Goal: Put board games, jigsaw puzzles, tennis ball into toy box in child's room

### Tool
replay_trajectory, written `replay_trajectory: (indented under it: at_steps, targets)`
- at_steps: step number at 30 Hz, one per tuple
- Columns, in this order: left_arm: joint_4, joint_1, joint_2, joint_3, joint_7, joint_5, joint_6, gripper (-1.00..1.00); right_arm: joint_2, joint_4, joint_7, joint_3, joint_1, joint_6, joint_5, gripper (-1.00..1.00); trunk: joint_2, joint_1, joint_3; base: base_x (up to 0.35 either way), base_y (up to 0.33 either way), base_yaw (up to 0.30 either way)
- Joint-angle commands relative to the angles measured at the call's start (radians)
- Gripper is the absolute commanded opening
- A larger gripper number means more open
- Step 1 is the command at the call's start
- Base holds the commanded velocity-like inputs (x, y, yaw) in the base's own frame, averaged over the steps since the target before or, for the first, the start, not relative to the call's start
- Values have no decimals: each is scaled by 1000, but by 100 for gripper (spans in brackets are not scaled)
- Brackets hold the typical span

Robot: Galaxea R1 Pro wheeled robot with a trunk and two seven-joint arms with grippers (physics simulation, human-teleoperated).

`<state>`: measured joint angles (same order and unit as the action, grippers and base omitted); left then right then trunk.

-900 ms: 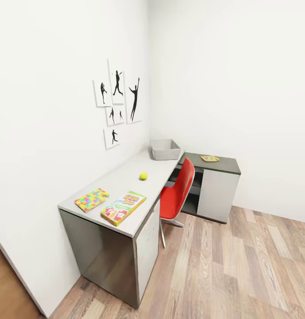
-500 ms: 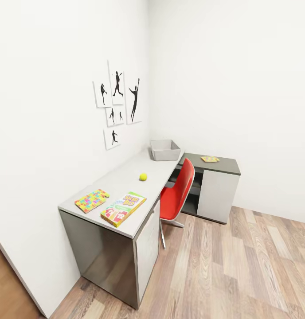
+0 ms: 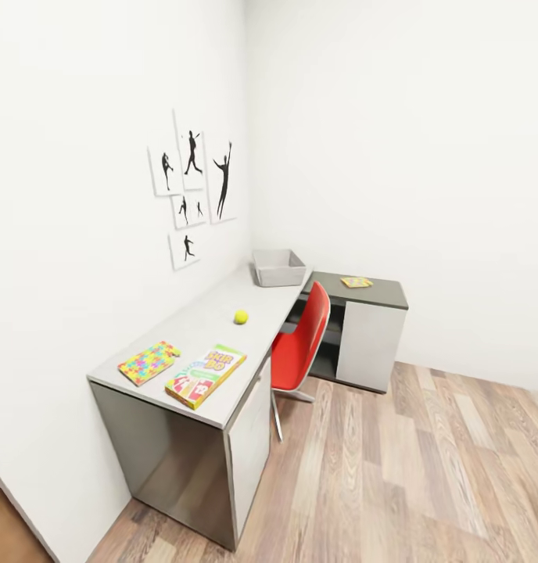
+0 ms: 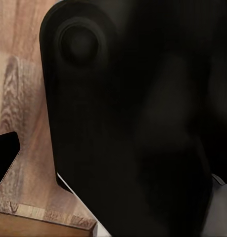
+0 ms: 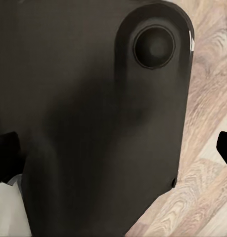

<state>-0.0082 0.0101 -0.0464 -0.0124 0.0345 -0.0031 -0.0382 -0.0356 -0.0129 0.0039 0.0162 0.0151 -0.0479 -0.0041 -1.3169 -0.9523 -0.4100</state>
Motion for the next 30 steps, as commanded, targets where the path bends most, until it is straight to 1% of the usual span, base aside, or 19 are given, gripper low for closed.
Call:
replay_trajectory:
  at_steps: [1,12,20,21,22,23,25,26,30]
  targets:
    - [-1,0,0,-1,4,0,-2,100,1,-1,0,1,0,-1,-1,100,7,4,3,0,0,-261]
    - [-56,0,-1,0,4,-1,9,100,9,-1,1,1,-4,3,-5,100,84,46,37,0,0,-276]
    - [-101,-7,-1,0,4,0,53,100,25,-1,1,1,-40,7,-39,100,140,77,62,0,0,-280]
    - [-253,-8,-1,0,4,1,226,100,28,-1,1,1,-56,9,-64,100,147,81,65,0,0,-281]
    - [-277,-9,-1,0,4,1,252,100,30,-1,1,1,-66,11,-76,100,154,84,68,0,0,-281]
    - [-324,-11,-3,1,4,3,300,100,35,-1,1,1,-88,21,-101,100,161,88,72,0,0,-280]
    - [-372,-14,-8,0,4,3,342,100,38,-1,1,1,-114,39,-123,100,175,96,77,0,0,-279]
    - [-417,-19,-16,1,4,4,381,100,40,-1,1,1,-143,67,-143,100,182,100,80,0,0,-278]
    - [-478,-45,-32,0,4,4,443,100,43,-1,0,1,-210,133,-168,100,210,115,92,0,0,-276]
